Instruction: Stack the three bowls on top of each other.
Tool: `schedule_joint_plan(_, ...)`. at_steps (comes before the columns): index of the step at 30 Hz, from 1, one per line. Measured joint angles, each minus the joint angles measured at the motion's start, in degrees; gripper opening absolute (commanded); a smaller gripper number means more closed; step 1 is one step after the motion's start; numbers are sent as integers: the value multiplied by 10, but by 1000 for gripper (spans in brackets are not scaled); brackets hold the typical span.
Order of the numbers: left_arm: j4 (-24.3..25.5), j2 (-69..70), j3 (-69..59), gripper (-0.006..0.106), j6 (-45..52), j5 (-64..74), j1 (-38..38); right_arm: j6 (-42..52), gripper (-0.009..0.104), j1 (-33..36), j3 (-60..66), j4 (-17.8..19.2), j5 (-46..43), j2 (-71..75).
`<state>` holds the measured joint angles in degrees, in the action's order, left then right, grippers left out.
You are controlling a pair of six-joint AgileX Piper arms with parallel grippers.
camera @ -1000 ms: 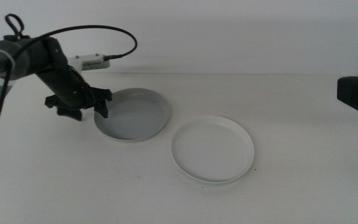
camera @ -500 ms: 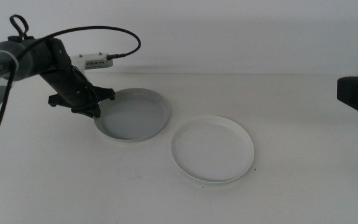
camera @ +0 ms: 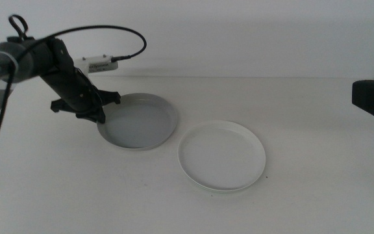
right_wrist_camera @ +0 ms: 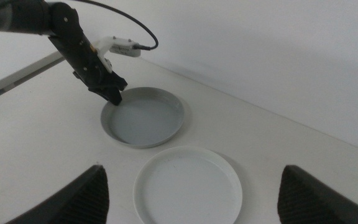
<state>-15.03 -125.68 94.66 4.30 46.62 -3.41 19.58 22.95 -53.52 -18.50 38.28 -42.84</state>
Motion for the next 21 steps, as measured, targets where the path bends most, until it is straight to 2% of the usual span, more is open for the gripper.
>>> schedule_joint_plan(5,2,75,-2,-1,6,46,-2,0,93,0,0,0,0,0)
schedule_joint_plan(9,-61,136,-2,-1,65,122,-26,0,93,0,0,0,0,0)
schedule_joint_plan(13,-89,151,-2,-1,79,141,-79,0,93,0,0,0,0,0)
schedule_joint_plan(21,-66,116,-2,-1,51,130,-149,0,93,0,0,0,-1,0)
